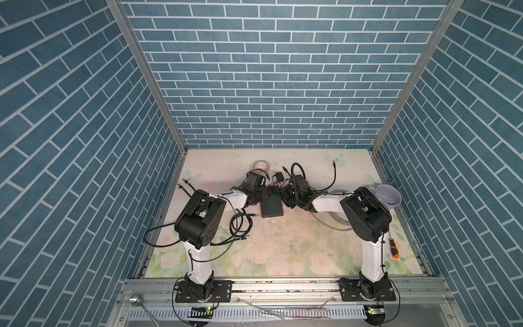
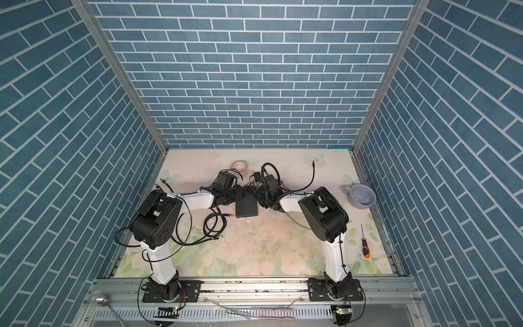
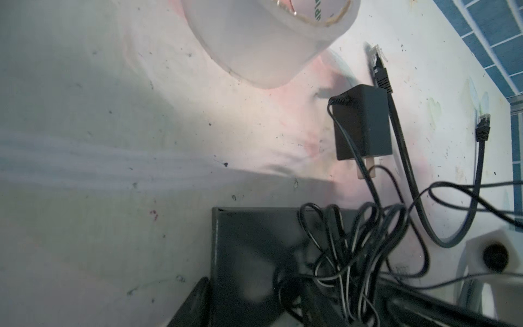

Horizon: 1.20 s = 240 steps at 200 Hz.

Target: Insert the plug into the switch port

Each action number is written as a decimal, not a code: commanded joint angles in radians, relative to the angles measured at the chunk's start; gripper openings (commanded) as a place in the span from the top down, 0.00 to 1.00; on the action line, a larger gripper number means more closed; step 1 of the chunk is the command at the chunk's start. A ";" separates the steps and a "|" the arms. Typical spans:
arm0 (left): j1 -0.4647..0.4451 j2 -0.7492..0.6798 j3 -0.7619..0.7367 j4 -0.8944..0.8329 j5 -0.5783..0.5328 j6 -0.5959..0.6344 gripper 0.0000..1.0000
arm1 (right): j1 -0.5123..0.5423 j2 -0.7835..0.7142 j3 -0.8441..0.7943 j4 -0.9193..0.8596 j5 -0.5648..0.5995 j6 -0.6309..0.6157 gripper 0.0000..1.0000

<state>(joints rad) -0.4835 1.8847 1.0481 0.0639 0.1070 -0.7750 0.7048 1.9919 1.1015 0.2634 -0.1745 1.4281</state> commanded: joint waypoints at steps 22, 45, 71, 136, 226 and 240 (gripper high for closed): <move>-0.024 -0.059 0.001 -0.010 0.032 0.016 0.47 | -0.001 -0.152 -0.112 -0.137 -0.063 -0.126 0.52; -0.020 -0.065 0.007 -0.037 0.024 0.039 0.46 | -0.024 -0.214 -0.138 -0.207 -0.091 -0.221 0.49; -0.010 -0.062 0.007 -0.038 0.033 0.041 0.46 | -0.061 -0.276 -0.146 -0.330 -0.083 -0.306 0.46; -0.009 -0.131 -0.016 -0.200 -0.003 0.130 0.46 | -0.268 -0.406 -0.071 -0.616 0.069 -0.546 0.46; -0.110 -0.157 -0.065 -0.259 0.012 0.209 0.46 | -0.546 -0.019 0.396 -0.801 0.331 -0.920 0.49; -0.122 -0.147 -0.065 -0.260 0.008 0.207 0.46 | -0.555 0.045 0.454 -0.810 0.326 -0.945 0.49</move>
<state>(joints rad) -0.5930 1.7073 0.9939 -0.1654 0.1242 -0.5861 0.1604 1.9461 1.4464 -0.4755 0.1112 0.5980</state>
